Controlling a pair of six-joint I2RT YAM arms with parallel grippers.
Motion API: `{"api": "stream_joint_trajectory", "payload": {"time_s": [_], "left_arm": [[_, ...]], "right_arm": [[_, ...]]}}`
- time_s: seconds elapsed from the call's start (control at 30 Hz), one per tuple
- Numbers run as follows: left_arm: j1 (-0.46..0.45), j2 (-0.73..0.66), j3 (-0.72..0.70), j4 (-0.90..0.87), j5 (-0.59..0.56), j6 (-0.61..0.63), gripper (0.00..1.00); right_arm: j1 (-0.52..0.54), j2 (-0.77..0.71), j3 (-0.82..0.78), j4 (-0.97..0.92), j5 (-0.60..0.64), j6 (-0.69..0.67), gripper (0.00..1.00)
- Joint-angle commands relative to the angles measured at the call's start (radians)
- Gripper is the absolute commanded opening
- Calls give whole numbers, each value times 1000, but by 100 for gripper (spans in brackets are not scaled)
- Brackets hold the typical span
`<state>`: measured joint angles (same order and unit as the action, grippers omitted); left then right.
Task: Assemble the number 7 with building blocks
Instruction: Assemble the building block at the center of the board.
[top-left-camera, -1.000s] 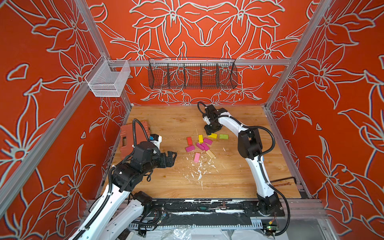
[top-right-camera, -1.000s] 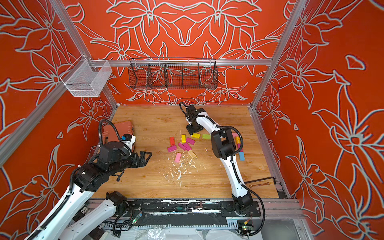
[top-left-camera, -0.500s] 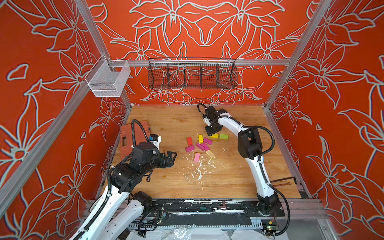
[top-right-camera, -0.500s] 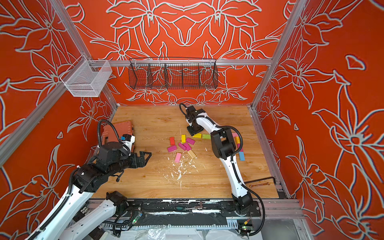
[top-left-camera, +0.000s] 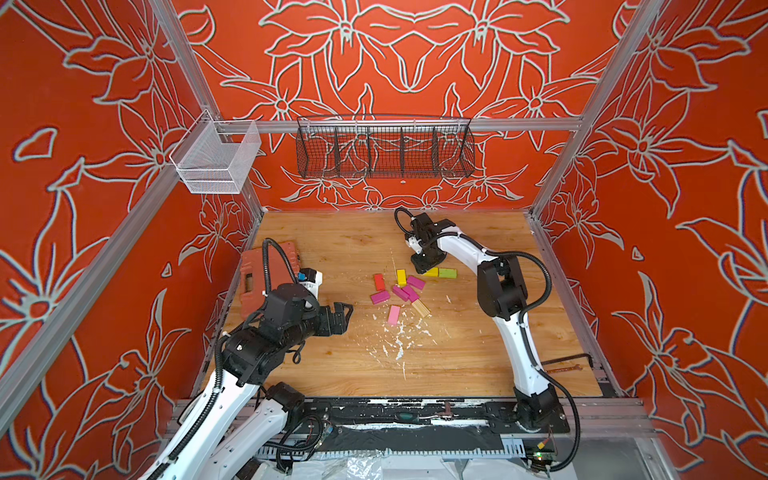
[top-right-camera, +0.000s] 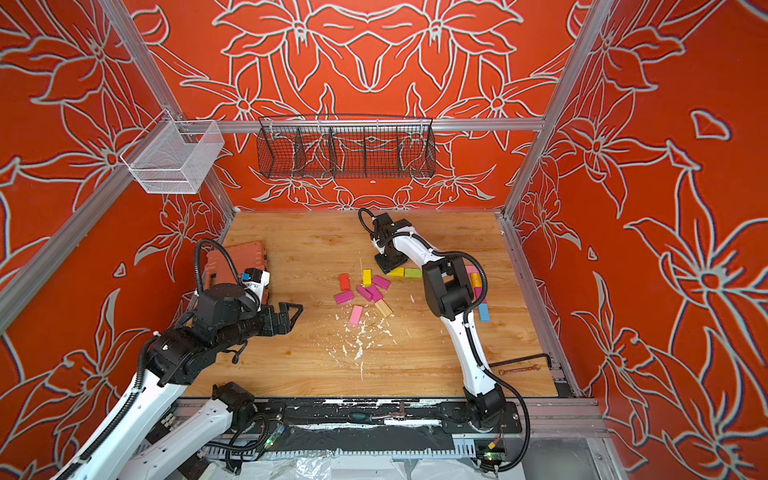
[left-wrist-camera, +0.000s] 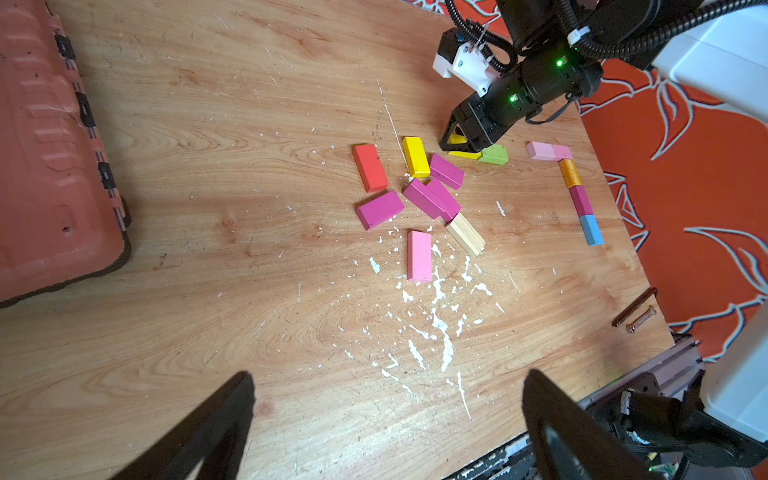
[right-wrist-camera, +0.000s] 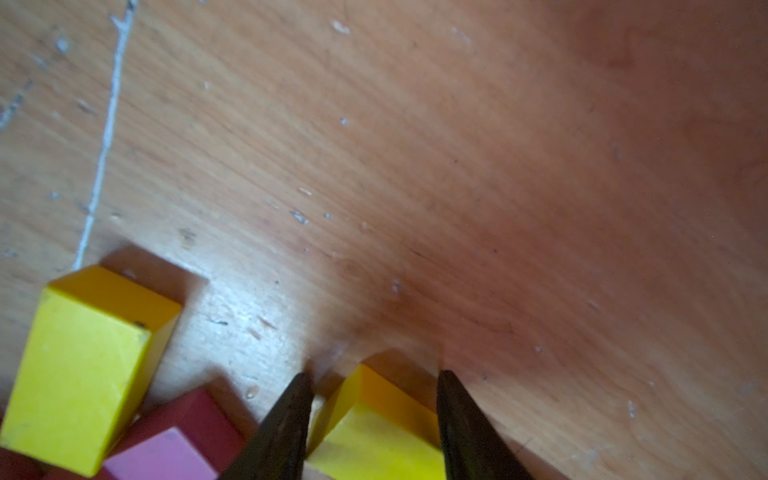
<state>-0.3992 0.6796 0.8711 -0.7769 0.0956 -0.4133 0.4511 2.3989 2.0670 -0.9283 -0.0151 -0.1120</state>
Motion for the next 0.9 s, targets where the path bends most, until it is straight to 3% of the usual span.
{"api": "stream_joint_trajectory", "payload": {"time_s": [0.0,0.27,0.87], "left_arm": [[5,-5,-9,2,4,-10,98],[6,-5,-8,4,6,-9,98],[6,-6,-9,4,4,-10,98]], "right_arm": [[-7,-30,-33,-29,10,5,51],[-16,-66,-95,-3,10,-4,51],[-28,-133,-227,88,-13,-159,50]]}}
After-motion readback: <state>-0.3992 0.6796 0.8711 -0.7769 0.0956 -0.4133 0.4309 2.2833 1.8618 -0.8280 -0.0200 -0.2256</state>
